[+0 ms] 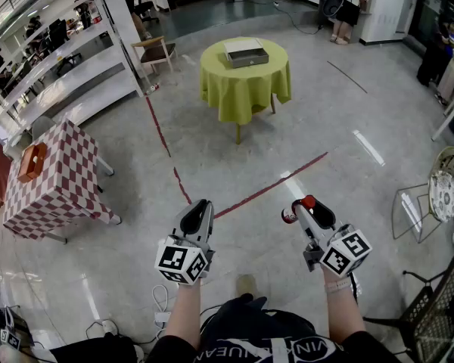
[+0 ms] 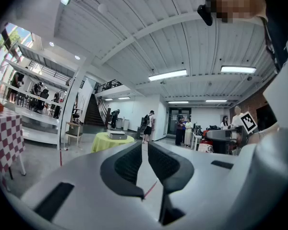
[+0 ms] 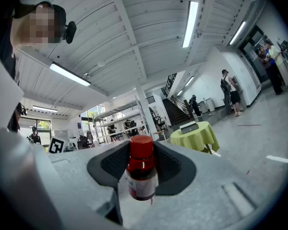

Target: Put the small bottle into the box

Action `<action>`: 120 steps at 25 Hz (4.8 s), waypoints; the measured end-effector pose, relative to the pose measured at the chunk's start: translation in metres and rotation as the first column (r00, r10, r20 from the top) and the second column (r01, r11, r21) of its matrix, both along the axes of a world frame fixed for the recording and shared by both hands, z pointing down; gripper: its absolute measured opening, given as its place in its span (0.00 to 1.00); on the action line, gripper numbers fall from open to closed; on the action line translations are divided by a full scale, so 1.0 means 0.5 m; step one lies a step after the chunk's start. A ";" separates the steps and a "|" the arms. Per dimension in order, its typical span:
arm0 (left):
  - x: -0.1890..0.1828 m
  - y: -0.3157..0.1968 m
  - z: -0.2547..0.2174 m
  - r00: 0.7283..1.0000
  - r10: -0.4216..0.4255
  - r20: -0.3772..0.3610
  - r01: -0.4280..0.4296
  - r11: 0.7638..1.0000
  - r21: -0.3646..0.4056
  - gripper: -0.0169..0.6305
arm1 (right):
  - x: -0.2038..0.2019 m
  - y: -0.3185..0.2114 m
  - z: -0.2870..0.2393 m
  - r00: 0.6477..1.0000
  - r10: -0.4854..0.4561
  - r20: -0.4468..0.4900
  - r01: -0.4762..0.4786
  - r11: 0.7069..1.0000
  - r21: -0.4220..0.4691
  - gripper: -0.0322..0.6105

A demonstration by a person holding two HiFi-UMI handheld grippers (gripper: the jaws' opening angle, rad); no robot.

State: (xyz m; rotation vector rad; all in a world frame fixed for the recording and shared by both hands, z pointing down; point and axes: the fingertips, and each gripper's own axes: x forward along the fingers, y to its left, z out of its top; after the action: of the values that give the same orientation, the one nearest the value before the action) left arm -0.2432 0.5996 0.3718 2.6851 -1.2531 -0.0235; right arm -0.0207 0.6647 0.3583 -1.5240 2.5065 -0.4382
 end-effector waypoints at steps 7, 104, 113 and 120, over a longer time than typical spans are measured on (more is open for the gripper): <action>0.003 -0.147 0.024 0.999 0.042 -0.003 -0.042 0.999 -0.001 0.09 | -0.005 -0.131 0.022 0.999 0.046 0.004 -0.046 0.999 0.000 0.28; 0.416 -1.632 0.188 0.998 -0.051 -0.042 0.044 0.986 -0.161 0.09 | 0.303 -1.701 0.153 0.976 -0.217 0.035 0.220 0.962 -0.162 0.28; 0.434 -1.693 0.226 0.996 -0.089 -0.031 0.081 0.976 -0.203 0.09 | 0.301 -1.792 0.173 0.961 -0.270 0.054 0.275 0.943 -0.187 0.28; 0.454 -1.727 0.252 0.995 -0.094 -0.023 0.087 0.972 -0.218 0.08 | 0.296 -1.848 0.186 0.953 -0.297 0.066 0.304 0.934 -0.190 0.28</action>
State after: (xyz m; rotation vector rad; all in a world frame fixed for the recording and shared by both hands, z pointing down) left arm -0.0162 -0.2641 0.4980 2.4323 -1.2863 0.0535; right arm 0.1271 -0.2592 0.4511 -1.1752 2.7460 -0.7749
